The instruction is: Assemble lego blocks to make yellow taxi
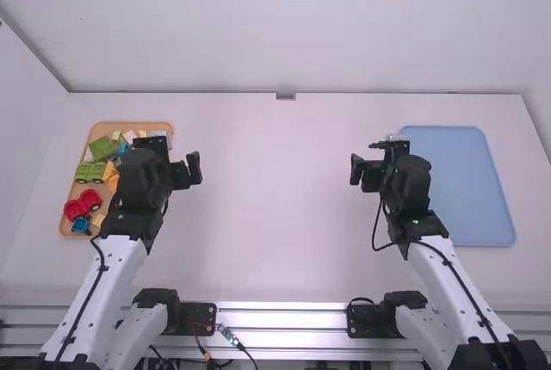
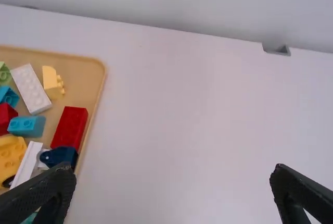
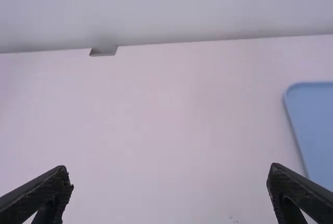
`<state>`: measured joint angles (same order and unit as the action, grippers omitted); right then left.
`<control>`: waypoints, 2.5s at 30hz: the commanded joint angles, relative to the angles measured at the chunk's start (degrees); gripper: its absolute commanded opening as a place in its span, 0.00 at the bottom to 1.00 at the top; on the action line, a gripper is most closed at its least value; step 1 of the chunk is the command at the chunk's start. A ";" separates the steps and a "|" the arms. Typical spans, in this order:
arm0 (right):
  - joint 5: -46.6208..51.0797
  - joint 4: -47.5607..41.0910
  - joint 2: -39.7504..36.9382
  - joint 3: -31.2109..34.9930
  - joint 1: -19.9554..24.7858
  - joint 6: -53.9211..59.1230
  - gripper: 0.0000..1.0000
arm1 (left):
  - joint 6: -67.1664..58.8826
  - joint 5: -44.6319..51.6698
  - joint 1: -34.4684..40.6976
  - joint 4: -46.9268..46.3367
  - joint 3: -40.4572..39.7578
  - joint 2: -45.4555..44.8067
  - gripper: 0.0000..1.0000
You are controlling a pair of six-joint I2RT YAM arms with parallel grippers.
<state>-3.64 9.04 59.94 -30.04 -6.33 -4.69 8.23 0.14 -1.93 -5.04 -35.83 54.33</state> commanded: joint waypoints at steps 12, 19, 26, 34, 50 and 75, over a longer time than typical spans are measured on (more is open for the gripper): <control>-2.32 -21.69 -1.96 -13.33 -0.15 -0.87 0.99 | 0.57 -1.25 -0.33 2.47 -0.81 1.93 0.99; -2.52 -30.94 2.78 -17.46 -0.07 -1.42 0.99 | 0.55 -1.14 -0.33 3.54 -0.79 2.95 0.99; -2.43 -35.64 7.00 -22.77 -3.58 1.95 0.99 | -0.72 -1.11 -0.31 3.19 -0.79 2.93 0.99; -1.91 -35.29 11.96 -27.63 -7.74 2.89 0.99 | 2.71 -5.49 -0.35 3.50 -0.79 3.02 0.99; -1.75 -29.04 15.30 -27.74 -9.22 7.48 0.99 | 13.51 -12.85 -8.02 -11.19 -16.02 16.79 0.99; -2.21 -30.33 15.30 -27.76 -7.82 4.50 0.99 | 12.87 -4.31 -28.50 -27.65 -36.39 43.21 0.99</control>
<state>-5.69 -21.19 74.89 -55.88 -13.80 0.25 22.46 -6.70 -29.45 -32.47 -71.72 96.82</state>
